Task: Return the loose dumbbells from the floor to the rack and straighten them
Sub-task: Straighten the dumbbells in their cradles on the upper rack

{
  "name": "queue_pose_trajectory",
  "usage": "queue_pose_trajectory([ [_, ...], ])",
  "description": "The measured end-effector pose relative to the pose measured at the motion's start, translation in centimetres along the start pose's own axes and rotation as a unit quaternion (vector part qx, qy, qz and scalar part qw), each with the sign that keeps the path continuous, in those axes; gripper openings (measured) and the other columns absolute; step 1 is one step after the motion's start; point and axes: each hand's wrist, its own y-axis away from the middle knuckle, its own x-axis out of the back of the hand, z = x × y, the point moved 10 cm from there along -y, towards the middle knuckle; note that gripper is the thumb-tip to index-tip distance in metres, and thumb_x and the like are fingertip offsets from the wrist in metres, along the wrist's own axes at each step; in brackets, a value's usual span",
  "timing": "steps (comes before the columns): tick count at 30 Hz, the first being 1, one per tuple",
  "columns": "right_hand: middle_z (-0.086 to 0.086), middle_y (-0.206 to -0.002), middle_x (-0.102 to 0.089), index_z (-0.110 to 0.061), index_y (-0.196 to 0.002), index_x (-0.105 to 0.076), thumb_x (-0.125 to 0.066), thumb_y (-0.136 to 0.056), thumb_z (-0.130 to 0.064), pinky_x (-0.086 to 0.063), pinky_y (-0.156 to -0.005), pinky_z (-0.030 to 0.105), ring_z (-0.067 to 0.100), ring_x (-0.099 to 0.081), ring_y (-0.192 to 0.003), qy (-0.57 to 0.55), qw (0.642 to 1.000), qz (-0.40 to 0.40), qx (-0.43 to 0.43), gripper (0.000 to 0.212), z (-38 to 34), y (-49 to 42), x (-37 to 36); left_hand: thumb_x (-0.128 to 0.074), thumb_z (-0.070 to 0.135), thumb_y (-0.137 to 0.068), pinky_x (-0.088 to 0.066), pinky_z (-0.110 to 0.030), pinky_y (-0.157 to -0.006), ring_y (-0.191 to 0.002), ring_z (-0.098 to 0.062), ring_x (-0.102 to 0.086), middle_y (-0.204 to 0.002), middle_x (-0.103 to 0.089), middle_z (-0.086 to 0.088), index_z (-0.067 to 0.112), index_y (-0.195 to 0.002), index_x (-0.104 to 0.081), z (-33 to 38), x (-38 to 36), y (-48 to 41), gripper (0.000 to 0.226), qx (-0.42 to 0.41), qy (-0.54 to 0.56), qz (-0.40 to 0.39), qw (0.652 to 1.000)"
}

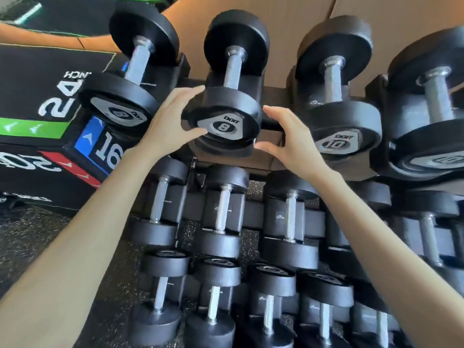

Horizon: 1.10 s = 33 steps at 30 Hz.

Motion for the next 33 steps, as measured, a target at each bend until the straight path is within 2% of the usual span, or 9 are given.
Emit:
queue_pose_trajectory([
  [4, 0.008, -0.135, -0.045, -0.007, -0.135, -0.040, -0.075, -0.076, -0.023, -0.034, -0.105, 0.026, 0.014, -0.042, -0.124, -0.014, 0.997, 0.042, -0.057, 0.070, 0.6, -2.0, -2.0, -0.074, 0.020, -0.080, -0.039, -0.044, -0.106, -0.131, -0.013, -0.040, -0.141, -0.042, 0.005, 0.030, -0.142, -0.035, -1.7, -1.0, -1.2, 0.073, -0.003, 0.075, -0.048, 0.996],
  [9, 0.004, -0.134, -0.049, -0.010, -0.135, -0.037, -0.078, -0.072, -0.019, -0.037, -0.103, 0.029, 0.013, -0.044, -0.121, -0.035, 0.989, 0.042, -0.139, 0.076, 2.5, -3.5, -4.2, -0.069, 0.021, -0.084, -0.043, -0.044, -0.103, -0.124, -0.015, -0.048, -0.130, -0.051, 0.006, 0.020, -0.135, -0.044, -2.5, -1.9, -2.4, 0.057, -0.007, 0.141, -0.054, 0.989],
  [11, 0.005, -0.121, -0.057, -0.010, -0.124, -0.044, -0.079, -0.069, -0.017, -0.045, -0.095, 0.035, 0.017, -0.052, -0.111, -0.046, 0.984, 0.045, -0.164, 0.066, 3.4, -3.5, -4.4, -0.068, 0.017, -0.084, -0.045, -0.044, -0.101, -0.118, -0.017, -0.053, -0.123, -0.056, 0.004, 0.016, -0.130, -0.047, -3.1, -2.0, -2.5, 0.050, 0.008, 0.157, -0.040, 0.987],
  [13, 0.005, -0.104, -0.060, -0.018, -0.101, -0.048, -0.081, -0.067, -0.015, -0.048, -0.080, 0.026, 0.018, -0.055, -0.097, -0.042, 0.982, 0.040, -0.179, 0.047, 3.9, -3.6, -4.4, -0.068, 0.017, -0.084, -0.045, -0.044, -0.100, -0.116, -0.018, -0.054, -0.124, -0.058, -0.001, 0.015, -0.128, -0.048, -3.4, -2.0, -2.6, 0.049, 0.009, 0.156, -0.029, 0.987],
  [15, 0.005, -0.095, -0.059, -0.021, -0.085, -0.040, -0.081, -0.067, -0.015, -0.044, -0.066, 0.024, 0.018, -0.052, -0.086, -0.009, 0.983, 0.017, -0.181, 0.045, 3.5, -4.1, -4.3, -0.068, 0.017, -0.084, -0.044, -0.042, -0.100, -0.116, -0.019, -0.054, -0.126, -0.057, -0.004, 0.014, -0.129, -0.048, -3.5, -1.8, -2.5, 0.049, 0.005, 0.148, -0.016, 0.989],
  [18, 0.008, -0.097, -0.059, -0.009, -0.091, -0.038, -0.081, -0.067, -0.019, -0.044, -0.070, 0.038, 0.025, -0.054, -0.089, 0.043, 0.984, -0.023, -0.171, 0.050, 2.5, -4.8, -4.2, -0.067, 0.014, -0.084, -0.044, -0.037, -0.100, -0.115, -0.020, -0.053, -0.127, -0.056, -0.005, 0.011, -0.130, -0.047, -3.9, -1.8, -2.2, 0.050, 0.005, 0.164, -0.001, 0.986],
  [24, 0.014, -0.104, -0.058, -0.010, -0.098, -0.039, -0.081, -0.068, -0.026, -0.031, -0.066, 0.035, 0.032, -0.049, -0.087, 0.212, 0.966, -0.100, -0.107, 0.053, -1.2, -6.8, -3.8, -0.064, 0.004, -0.085, -0.040, -0.006, -0.091, -0.108, -0.007, -0.051, -0.118, -0.053, 0.004, 0.007, -0.129, -0.045, -6.4, -3.2, -1.1, 0.048, 0.089, 0.268, 0.025, 0.959],
  [27, 0.014, -0.104, -0.059, -0.007, -0.101, -0.041, -0.081, -0.067, -0.025, -0.031, -0.065, 0.035, 0.033, -0.051, -0.090, 0.228, 0.962, -0.100, -0.109, 0.055, -1.0, -6.8, -3.2, -0.063, 0.000, -0.084, -0.040, -0.007, -0.092, -0.112, -0.010, -0.053, -0.123, -0.053, 0.000, 0.007, -0.129, -0.043, -6.6, -4.6, -0.9, 0.050, 0.099, 0.317, 0.030, 0.943],
  [33, 0.015, -0.098, -0.058, -0.002, -0.100, -0.040, -0.080, -0.068, -0.020, -0.031, -0.063, 0.034, 0.030, -0.047, -0.081, 0.170, 0.970, -0.063, -0.163, 0.055, 0.4, -5.6, -2.9, -0.062, 0.005, -0.087, -0.039, -0.006, -0.090, -0.114, -0.011, -0.053, -0.125, -0.055, -0.003, 0.010, -0.131, -0.043, -5.8, -4.9, -1.4, 0.049, 0.098, 0.313, 0.000, 0.945],
])
